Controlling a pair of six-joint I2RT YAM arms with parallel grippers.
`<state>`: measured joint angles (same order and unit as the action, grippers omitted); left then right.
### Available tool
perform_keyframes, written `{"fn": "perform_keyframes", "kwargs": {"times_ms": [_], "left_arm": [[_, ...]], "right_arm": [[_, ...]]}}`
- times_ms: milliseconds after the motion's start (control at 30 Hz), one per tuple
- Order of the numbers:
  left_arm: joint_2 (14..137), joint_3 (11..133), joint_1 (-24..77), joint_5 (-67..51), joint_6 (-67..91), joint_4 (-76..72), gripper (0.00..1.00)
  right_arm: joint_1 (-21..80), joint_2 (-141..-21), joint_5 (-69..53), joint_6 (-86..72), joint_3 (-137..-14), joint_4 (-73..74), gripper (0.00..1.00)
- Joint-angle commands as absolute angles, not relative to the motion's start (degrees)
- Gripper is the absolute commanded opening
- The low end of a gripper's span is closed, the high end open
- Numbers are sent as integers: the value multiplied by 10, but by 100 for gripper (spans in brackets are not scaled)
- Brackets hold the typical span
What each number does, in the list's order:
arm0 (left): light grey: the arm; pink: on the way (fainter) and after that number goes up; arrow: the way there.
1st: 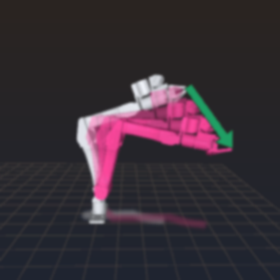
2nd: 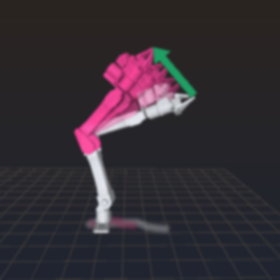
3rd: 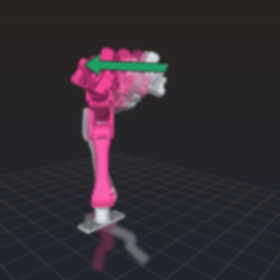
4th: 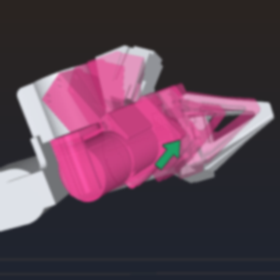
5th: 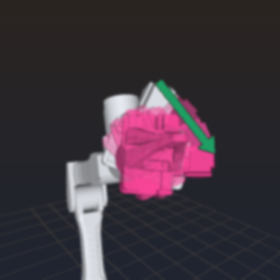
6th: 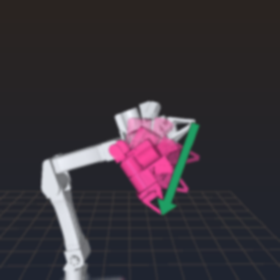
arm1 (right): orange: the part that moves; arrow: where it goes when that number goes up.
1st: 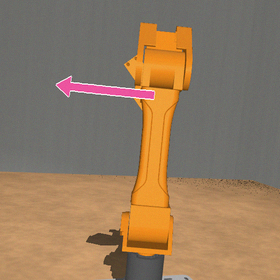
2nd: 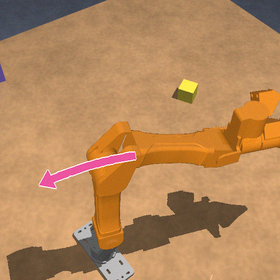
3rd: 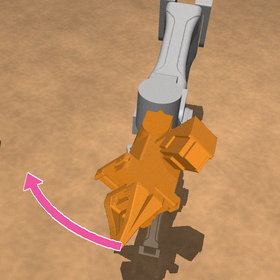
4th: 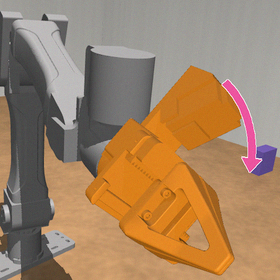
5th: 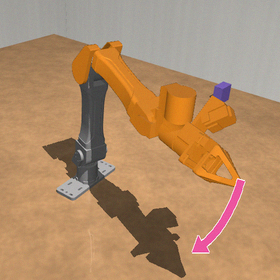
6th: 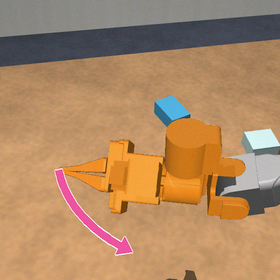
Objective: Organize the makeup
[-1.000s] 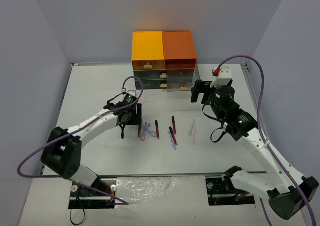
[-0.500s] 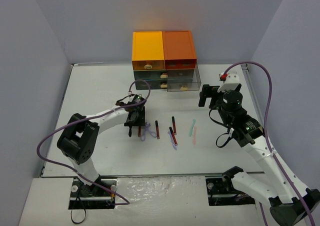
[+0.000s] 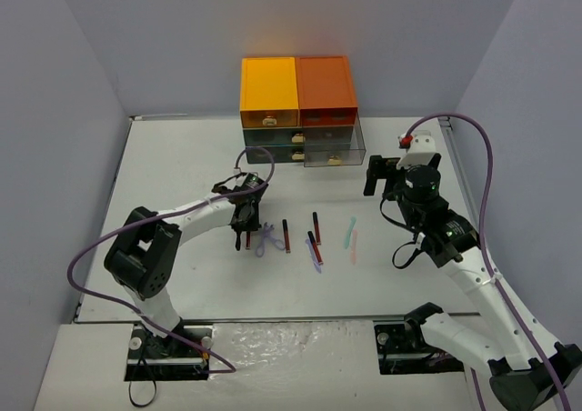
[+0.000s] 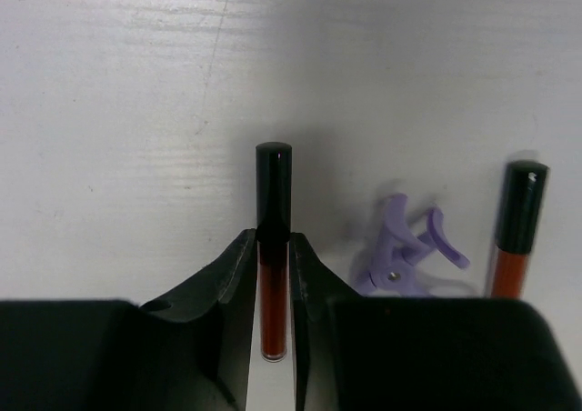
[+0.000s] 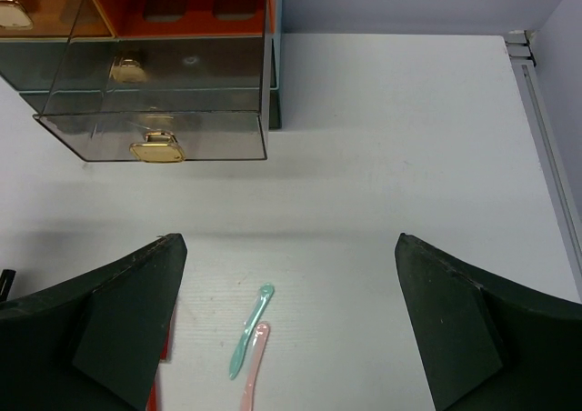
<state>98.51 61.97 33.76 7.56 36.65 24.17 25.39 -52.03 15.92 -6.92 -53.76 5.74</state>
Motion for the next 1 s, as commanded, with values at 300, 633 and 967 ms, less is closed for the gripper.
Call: {"fn": "perform_keyframes", "kwargs": {"times_ms": [300, 633, 967], "left_arm": [[894, 940, 350, -54, 419, 125, 0], [1111, 1203, 350, -97, 448, 98, 5], [1142, 1277, 353, -72, 410, 145, 76]], "right_arm": [[243, -493, 182, -48, -552, 29, 100], [242, -470, 167, -44, -545, 35, 100], [242, -448, 175, -32, -532, 49, 100]]}}
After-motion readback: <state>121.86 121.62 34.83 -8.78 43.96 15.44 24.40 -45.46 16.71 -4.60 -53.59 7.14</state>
